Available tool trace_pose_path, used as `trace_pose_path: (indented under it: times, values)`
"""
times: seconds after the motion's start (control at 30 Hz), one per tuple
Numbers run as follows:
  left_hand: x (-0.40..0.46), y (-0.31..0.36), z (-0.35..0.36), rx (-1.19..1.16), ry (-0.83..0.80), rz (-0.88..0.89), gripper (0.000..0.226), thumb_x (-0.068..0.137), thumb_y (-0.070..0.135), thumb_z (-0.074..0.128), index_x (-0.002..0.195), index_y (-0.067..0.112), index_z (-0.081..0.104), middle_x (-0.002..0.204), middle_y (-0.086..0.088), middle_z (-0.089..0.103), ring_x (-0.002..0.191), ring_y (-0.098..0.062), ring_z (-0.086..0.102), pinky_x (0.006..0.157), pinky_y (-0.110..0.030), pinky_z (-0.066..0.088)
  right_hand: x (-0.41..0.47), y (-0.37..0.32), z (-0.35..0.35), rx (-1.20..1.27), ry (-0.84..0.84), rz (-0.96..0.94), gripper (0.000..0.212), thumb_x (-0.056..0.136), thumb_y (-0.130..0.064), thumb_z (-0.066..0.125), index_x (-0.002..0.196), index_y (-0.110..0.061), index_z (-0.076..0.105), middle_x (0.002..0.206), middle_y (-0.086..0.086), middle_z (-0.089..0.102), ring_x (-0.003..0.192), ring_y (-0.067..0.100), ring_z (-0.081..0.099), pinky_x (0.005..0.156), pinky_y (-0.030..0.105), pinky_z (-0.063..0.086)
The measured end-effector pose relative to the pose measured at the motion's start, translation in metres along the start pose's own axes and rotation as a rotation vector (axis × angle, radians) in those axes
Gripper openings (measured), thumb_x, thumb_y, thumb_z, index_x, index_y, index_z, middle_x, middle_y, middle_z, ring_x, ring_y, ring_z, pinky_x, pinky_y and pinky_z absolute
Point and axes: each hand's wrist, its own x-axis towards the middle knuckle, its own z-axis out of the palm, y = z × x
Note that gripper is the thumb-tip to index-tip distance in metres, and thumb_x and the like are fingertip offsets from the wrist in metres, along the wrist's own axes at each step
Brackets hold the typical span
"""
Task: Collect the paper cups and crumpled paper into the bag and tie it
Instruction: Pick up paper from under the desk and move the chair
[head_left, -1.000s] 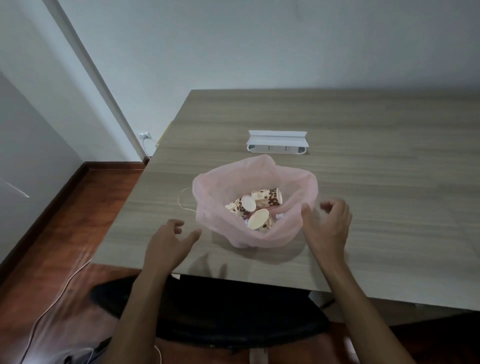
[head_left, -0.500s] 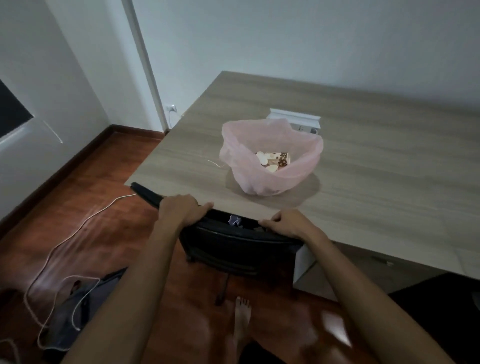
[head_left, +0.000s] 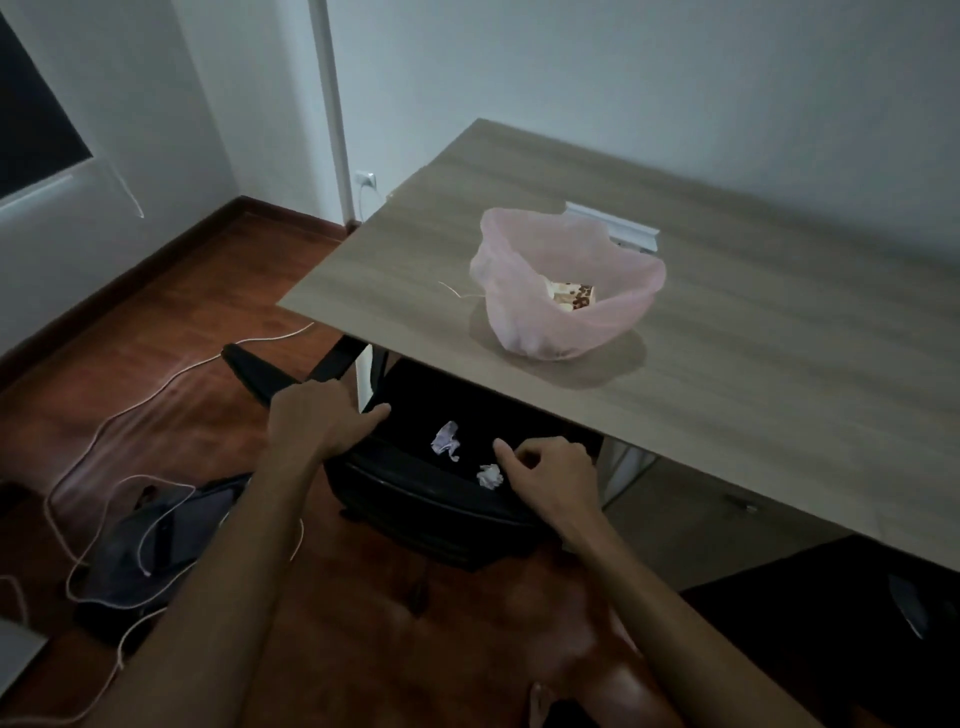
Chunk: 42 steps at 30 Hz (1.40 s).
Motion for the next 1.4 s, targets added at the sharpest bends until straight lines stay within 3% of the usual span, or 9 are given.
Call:
trace_pose_path:
  times: [0.13, 0.33, 0.5, 0.73, 0.93, 1.0, 1.1, 1.27, 1.4]
  values:
    - [-0.019, -0.022, 0.003, -0.005, 0.024, -0.032, 0.072, 0.08, 0.083, 0.034, 0.066, 0.024, 0.071, 0.059, 0.004, 0.058, 0.058, -0.017, 0.056, 0.058, -0.027, 0.044, -0.025, -0.012, 0.014, 0.051, -0.045, -0.01, 0.047, 0.088, -0.063, 0.051, 0.069, -0.026, 0.072, 0.057, -0.008, 0.067, 0.052, 0.004, 0.06, 0.047, 0.014, 0.038]
    - [-0.046, -0.036, 0.0, -0.083, 0.046, -0.067, 0.06, 0.079, 0.082, 0.04, 0.063, 0.03, 0.064, 0.059, 0.007, 0.058, 0.059, -0.016, 0.056, 0.06, -0.028, 0.043, -0.049, -0.018, 0.02, 0.128, -0.11, -0.062, 0.046, 0.091, -0.059, 0.05, 0.073, -0.022, 0.071, 0.062, -0.006, 0.068, 0.057, 0.006, 0.062, 0.059, 0.028, 0.054]
    - [-0.056, -0.035, -0.005, -0.202, 0.078, -0.104, 0.05, 0.082, 0.074, 0.049, 0.075, 0.03, 0.071, 0.06, 0.008, 0.056, 0.059, -0.015, 0.053, 0.058, -0.028, 0.04, -0.044, -0.003, 0.02, 0.211, -0.205, -0.076, 0.043, 0.091, -0.058, 0.05, 0.077, -0.023, 0.071, 0.068, -0.004, 0.07, 0.064, 0.007, 0.065, 0.064, 0.033, 0.057]
    - [-0.018, 0.018, -0.009, -0.246, 0.005, -0.126, 0.039, 0.089, 0.059, 0.055, 0.093, 0.024, 0.072, 0.096, -0.001, 0.071, 0.086, -0.023, 0.063, 0.067, -0.031, 0.041, 0.031, 0.052, -0.008, 0.438, -0.193, 0.136, 0.032, 0.093, -0.05, 0.056, 0.081, -0.024, 0.07, 0.07, -0.012, 0.065, 0.066, -0.002, 0.059, 0.058, 0.017, 0.043]
    - [0.076, 0.101, 0.016, -0.393, -0.411, -0.114, 0.035, 0.086, 0.059, 0.059, 0.096, 0.027, 0.068, 0.109, -0.001, 0.068, 0.1, -0.022, 0.063, 0.085, -0.035, 0.051, 0.144, 0.112, -0.028, 0.647, -0.067, 0.347, 0.035, 0.09, -0.053, 0.057, 0.097, -0.019, 0.062, 0.095, -0.008, 0.064, 0.091, 0.013, 0.06, 0.078, 0.026, 0.04]
    - [0.102, 0.136, 0.028, -0.415, -0.491, -0.138, 0.036, 0.088, 0.056, 0.059, 0.094, 0.022, 0.07, 0.1, -0.003, 0.067, 0.093, -0.023, 0.063, 0.077, -0.03, 0.048, 0.178, 0.133, -0.031, 0.686, -0.076, 0.426, 0.052, 0.083, -0.066, 0.055, 0.11, -0.021, 0.056, 0.107, -0.006, 0.063, 0.099, 0.015, 0.06, 0.086, 0.035, 0.049]
    - [0.124, 0.184, 0.061, -0.462, -0.624, -0.223, 0.04, 0.089, 0.053, 0.059, 0.083, 0.015, 0.067, 0.085, -0.007, 0.064, 0.089, -0.031, 0.067, 0.062, -0.028, 0.046, 0.219, 0.161, -0.036, 0.667, -0.099, 0.476, 0.079, 0.078, -0.074, 0.054, 0.133, -0.018, 0.043, 0.133, 0.0, 0.056, 0.117, 0.022, 0.055, 0.1, 0.041, 0.045]
    - [0.128, 0.24, 0.131, -0.516, -0.812, -0.371, 0.046, 0.093, 0.047, 0.054, 0.113, 0.007, 0.069, 0.119, -0.006, 0.062, 0.102, -0.025, 0.063, 0.05, -0.02, 0.039, 0.273, 0.189, -0.041, 0.794, -0.09, 0.456, 0.096, 0.078, -0.07, 0.061, 0.15, -0.019, 0.024, 0.149, 0.002, 0.043, 0.13, 0.021, 0.049, 0.098, 0.033, 0.043]
    - [0.12, 0.262, 0.174, -0.607, -0.871, -0.517, 0.048, 0.09, 0.04, 0.057, 0.123, 0.006, 0.061, 0.115, -0.011, 0.066, 0.105, -0.025, 0.063, 0.08, -0.029, 0.053, 0.306, 0.2, -0.042, 0.895, -0.017, 0.434, 0.094, 0.077, -0.062, 0.07, 0.149, -0.017, 0.028, 0.146, -0.001, 0.048, 0.12, 0.006, 0.055, 0.095, 0.025, 0.046]
